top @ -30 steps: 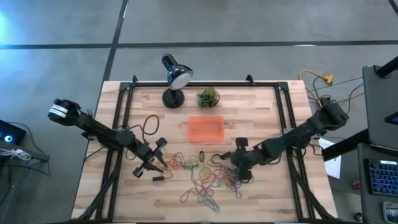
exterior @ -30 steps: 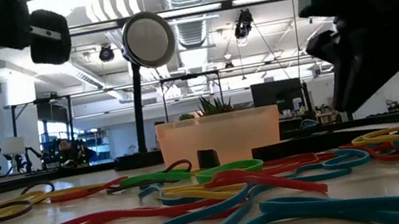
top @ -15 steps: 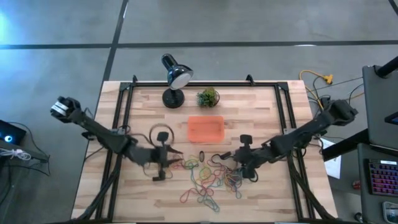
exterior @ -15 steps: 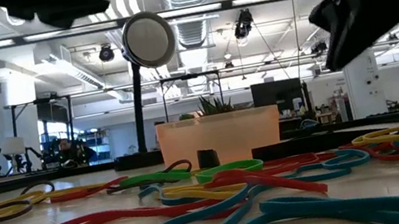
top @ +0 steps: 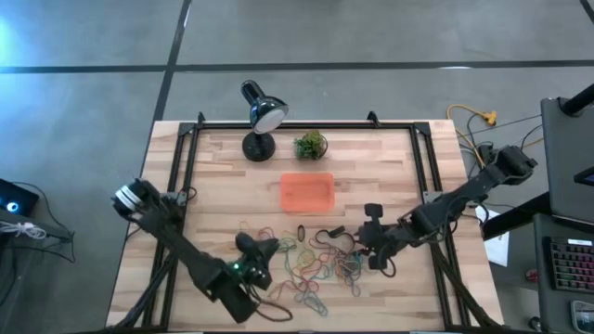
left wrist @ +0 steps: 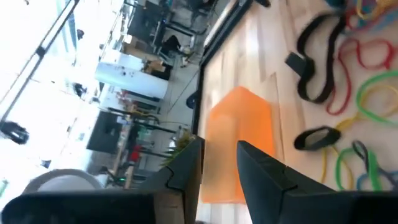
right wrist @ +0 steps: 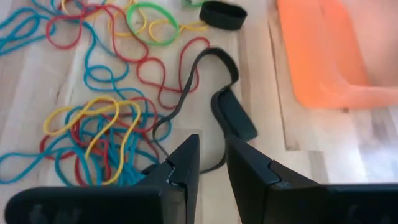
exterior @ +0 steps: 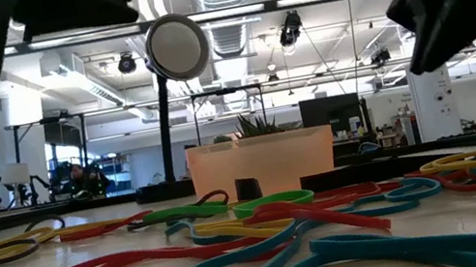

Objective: Pick and place rubber bands into bin
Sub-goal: Put the black rubber band into the orange bin

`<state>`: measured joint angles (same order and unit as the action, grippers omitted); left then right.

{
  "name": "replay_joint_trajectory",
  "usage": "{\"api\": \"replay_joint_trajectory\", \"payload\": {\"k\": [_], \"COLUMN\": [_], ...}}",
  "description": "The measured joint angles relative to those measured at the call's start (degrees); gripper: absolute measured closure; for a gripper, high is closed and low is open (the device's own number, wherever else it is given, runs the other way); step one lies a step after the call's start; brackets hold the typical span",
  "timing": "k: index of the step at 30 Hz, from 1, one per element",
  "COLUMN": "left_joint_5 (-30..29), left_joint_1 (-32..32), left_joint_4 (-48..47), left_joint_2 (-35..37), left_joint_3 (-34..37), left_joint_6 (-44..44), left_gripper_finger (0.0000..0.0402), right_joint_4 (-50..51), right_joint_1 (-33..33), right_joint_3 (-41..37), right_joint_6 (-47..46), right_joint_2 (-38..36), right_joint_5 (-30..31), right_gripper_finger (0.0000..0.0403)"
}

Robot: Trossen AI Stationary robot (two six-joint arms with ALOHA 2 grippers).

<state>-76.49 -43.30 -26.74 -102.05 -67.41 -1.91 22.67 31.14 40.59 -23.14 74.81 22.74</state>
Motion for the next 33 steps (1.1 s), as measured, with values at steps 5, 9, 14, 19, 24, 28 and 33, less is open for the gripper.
{"api": "replay_joint_trajectory", "payload": {"k": [5,9,14,19,24,28,33], "left_joint_5": [1.0,8.1,25.3,40.4,46.4,48.4,53.3], "left_joint_1": [-0.5,-0.7,-0.6,-1.3,-2.6,-2.9,-3.5], "left_joint_4": [-0.1,-2.2,-24.5,-37.9,-38.2,-38.2,-38.2], "left_joint_2": [-2.2,0.1,3.0,2.6,2.6,1.7,-3.1], "left_joint_3": [-1.3,-2.6,-7.8,-9.1,-8.6,-8.5,-8.6], "left_joint_6": [0.1,5.1,27.5,44.0,50.3,53.9,54.1], "left_gripper_finger": [0.0313,0.0313,0.0313,0.0313,0.0313,0.0313,0.0313], "right_joint_4": [-0.1,-0.2,-0.5,-0.6,-0.5,-0.4,-0.3], "right_joint_1": [1.9,3.2,5.4,7.4,8.5,9.0,9.0], "right_joint_3": [-0.1,-0.1,-0.1,-0.2,-0.2,-0.2,-0.2], "right_joint_6": [-1.4,-4.0,-5.8,-5.5,-5.3,-5.2,-5.2], "right_joint_2": [0.2,0.2,0.2,0.2,-0.1,-0.1,-0.1], "right_joint_5": [0.1,2.2,9.5,19.1,20.3,20.4,20.4], "right_gripper_finger": [0.0330,0.0330,0.0330,0.0330,0.0330,0.0330,0.0330]}}
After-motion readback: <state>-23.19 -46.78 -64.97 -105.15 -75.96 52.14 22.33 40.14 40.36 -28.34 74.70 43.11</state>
